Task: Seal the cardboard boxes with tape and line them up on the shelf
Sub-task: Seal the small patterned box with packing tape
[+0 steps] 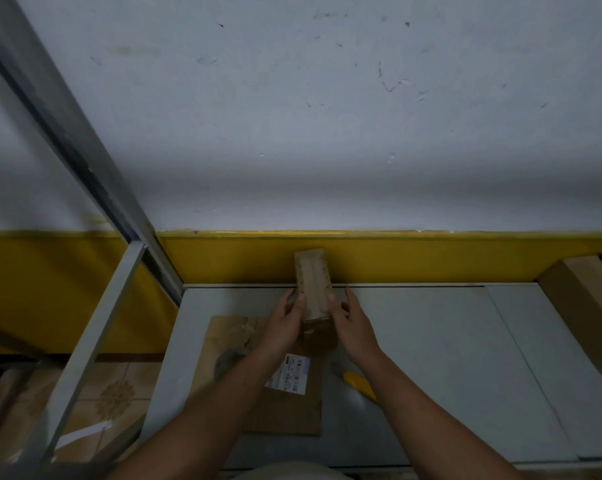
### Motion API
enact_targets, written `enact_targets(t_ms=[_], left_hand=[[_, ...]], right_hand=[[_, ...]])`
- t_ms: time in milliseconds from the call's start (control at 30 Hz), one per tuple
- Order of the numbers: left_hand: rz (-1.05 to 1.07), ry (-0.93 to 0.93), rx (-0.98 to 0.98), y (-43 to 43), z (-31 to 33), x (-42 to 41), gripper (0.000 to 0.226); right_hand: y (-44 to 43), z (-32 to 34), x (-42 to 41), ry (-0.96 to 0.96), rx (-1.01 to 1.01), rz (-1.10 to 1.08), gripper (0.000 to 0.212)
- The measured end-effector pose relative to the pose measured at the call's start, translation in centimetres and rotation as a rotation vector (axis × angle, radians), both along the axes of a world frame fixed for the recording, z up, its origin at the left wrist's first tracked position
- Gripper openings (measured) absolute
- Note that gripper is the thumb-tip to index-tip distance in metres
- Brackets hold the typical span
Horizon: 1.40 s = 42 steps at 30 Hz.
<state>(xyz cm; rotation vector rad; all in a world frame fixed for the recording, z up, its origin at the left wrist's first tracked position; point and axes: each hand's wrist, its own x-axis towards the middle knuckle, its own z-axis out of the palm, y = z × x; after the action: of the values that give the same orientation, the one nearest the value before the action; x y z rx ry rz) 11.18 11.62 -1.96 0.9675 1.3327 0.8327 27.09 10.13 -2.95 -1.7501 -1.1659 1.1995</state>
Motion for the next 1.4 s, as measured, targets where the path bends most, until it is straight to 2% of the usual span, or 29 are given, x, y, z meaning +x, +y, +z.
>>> enact_targets(t_ms=[67,100,267,367,433,533,667,833,933,1000,1100,1233,1400], left_hand=[[0.005,0.017,0.004,0.0,-0.2,-0.3,0.053],[0.003,0.026,0.009,0.0,-0.3,-0.5,0.053],[-0.064,0.051,0.058,-0.2,-0.5,-1.2,0.066],[-0.149,0.108,0.112,-0.6,-0.1,-1.1,0.09],[-0.175,0.102,0.148,-0.7,0.2,-0.9,0.091],[-0.183,0.089,0.155,0.0,0.8,-1.0,0.088],[-0.139,0.17,0.171,0.8,1.1,-1.3,0.092],[-0.125,0.098,0.035,0.0,-1.3,-1.6,0.082],[-0.165,0.05,-0.011,-0.5,-1.3,-1.5,0.071],[-0.153,0.0,-0.033,-0.5,-1.0,-1.5,0.07],[-0.126,-0.069,-0.061,-0.3,-1.3,-1.7,0.08],[-0.114,-0.118,-0.105,-0.5,-2.1,-2.1,0.081],[-0.095,-0.018,-0.07,-0.9,-2.8,-2.7,0.086]], right_hand=[[-0.4,-0.1,0.3,0.016,-0.003,-0.003,0.134],[-0.6,-0.2,0.4,0.026,-0.005,-0.004,0.132],[-1.6,0.2,0.5,0.069,0.037,0.14,0.079],[-2.0,0.0,0.7,0.01,0.139,0.212,0.063],[-1.9,-0.1,0.7,-0.056,0.204,0.175,0.058],[-1.5,-0.1,0.4,-0.074,0.257,0.166,0.056],[-1.0,-0.2,-0.1,-0.027,0.213,0.104,0.058],[-1.8,-2.2,-0.2,0.293,0.012,0.091,0.079],[-1.8,-2.5,-0.4,0.376,-0.029,0.035,0.086],[-1.6,-2.0,-0.7,0.485,-0.059,-0.012,0.077],[-1.5,-0.9,-1.7,0.662,-0.154,-0.118,0.05],[-1.3,-0.4,-2.4,0.644,-0.166,-0.107,0.038],[-1.2,-1.1,-2.8,0.498,-0.115,0.004,0.045]])
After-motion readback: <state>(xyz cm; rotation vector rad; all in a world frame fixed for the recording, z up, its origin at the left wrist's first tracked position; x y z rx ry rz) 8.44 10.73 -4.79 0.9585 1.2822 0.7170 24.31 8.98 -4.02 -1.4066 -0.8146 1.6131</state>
